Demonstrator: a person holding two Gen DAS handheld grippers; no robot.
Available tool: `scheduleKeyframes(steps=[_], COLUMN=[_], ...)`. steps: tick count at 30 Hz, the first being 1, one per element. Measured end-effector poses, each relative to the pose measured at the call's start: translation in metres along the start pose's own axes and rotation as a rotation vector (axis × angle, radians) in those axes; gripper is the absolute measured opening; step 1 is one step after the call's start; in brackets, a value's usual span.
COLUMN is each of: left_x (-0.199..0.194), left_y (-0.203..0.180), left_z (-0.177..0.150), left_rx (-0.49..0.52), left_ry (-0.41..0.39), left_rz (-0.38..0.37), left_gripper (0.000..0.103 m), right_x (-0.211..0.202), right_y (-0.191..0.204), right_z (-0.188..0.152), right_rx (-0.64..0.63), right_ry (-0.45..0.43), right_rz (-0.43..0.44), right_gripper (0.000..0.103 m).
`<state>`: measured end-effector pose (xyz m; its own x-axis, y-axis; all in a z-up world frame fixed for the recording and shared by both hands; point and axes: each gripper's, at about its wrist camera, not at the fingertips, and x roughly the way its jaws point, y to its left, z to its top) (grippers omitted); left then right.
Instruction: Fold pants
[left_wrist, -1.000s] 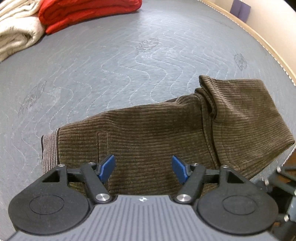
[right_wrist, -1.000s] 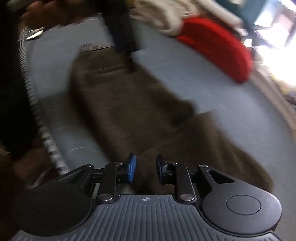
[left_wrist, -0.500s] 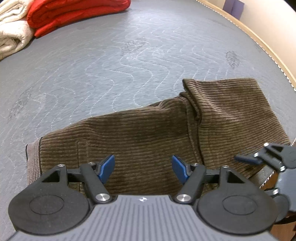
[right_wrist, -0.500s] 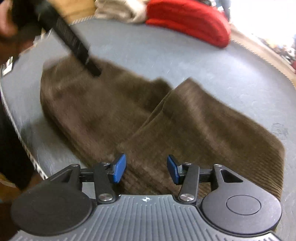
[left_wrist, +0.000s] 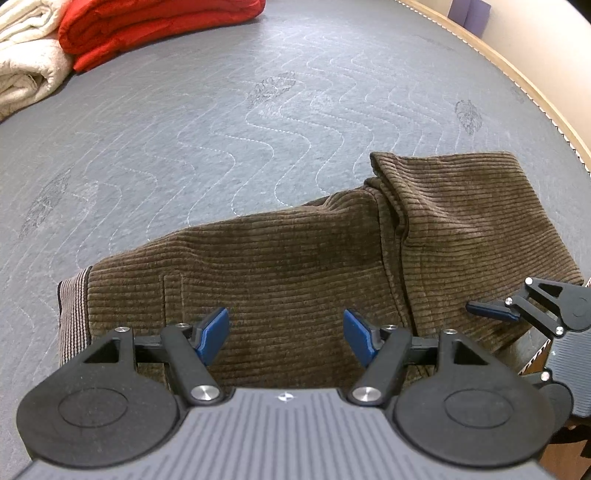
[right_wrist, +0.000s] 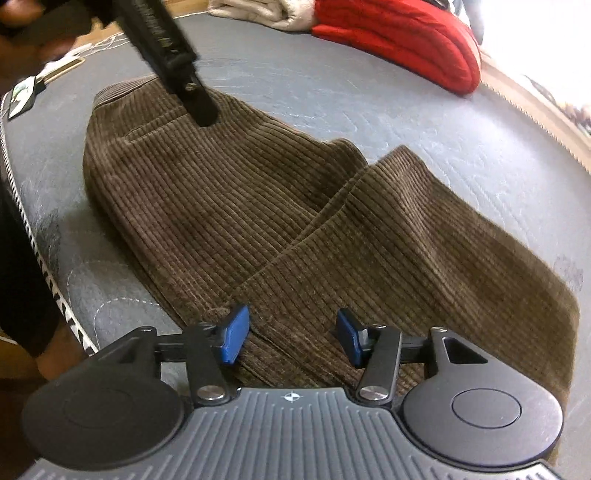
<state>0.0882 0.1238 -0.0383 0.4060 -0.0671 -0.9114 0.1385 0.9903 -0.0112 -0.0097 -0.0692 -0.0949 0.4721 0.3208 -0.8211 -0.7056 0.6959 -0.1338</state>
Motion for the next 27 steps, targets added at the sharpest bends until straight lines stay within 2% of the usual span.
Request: scheduleKeyframes(steps=[4, 5, 6, 7, 10, 13, 17, 21, 22, 25, 27], left_x=[-0.002, -0.002, -0.002, -0.003, -0.003, -0.004, -0.005, -0.004, -0.003, -0.002, -0.001], left_y=[0.005, 0.007, 0.008, 0.009, 0.009, 0.008, 0.008, 0.004, 0.003, -0.001, -0.006], left_z=[-0.003, -0.003, -0.004, -0.004, -0.006, -0.008, -0.007, -0.006, -0.005, -0.003, 0.000], left_rx=[-0.017, -0.024, -0.028, -0.030, -0.024, -0.016, -0.019, -0.010, -0.007, -0.006, 0.000], left_ry=[0.002, 0.003, 0.003, 0.002, 0.006, 0.003, 0.002, 0.003, 0.003, 0.001, -0.004], left_rz=[0.014, 0.018, 0.020, 0.021, 0.025, 0.025, 0.026, 0.022, 0.021, 0.011, 0.006], left_gripper=[0.074, 0.074, 0.074, 0.074, 0.074, 0.074, 0.075, 0.075, 0.075, 0.075, 0.075], right_x=[0.006, 0.006, 0.005, 0.005, 0.000, -0.016, -0.045, -0.038, -0.034, -0.037, -0.047], right_y=[0.006, 0.006, 0.007, 0.010, 0.019, 0.009, 0.003, 0.002, 0.004, 0.000, -0.009], right_z=[0.000, 0.002, 0.003, 0.004, 0.001, 0.003, 0.002, -0.014, -0.018, -0.017, -0.013], right_rx=[-0.030, -0.028, -0.028, -0.034, -0.103, -0.054, -0.053, -0.069, -0.075, -0.013, 0.055], right_ry=[-0.004, 0.000, 0.002, 0.005, -0.011, -0.047, -0.100, 0.000, 0.015, -0.014, -0.062], right_rz=[-0.022, -0.013, 0.009, 0.038, 0.024, 0.052, 0.110, 0.187, 0.177, 0.158, 0.140], right_gripper=[0.052, 0.048, 0.030, 0.017, 0.008, 0.006, 0.005, 0.005, 0.006, 0.007, 0.014])
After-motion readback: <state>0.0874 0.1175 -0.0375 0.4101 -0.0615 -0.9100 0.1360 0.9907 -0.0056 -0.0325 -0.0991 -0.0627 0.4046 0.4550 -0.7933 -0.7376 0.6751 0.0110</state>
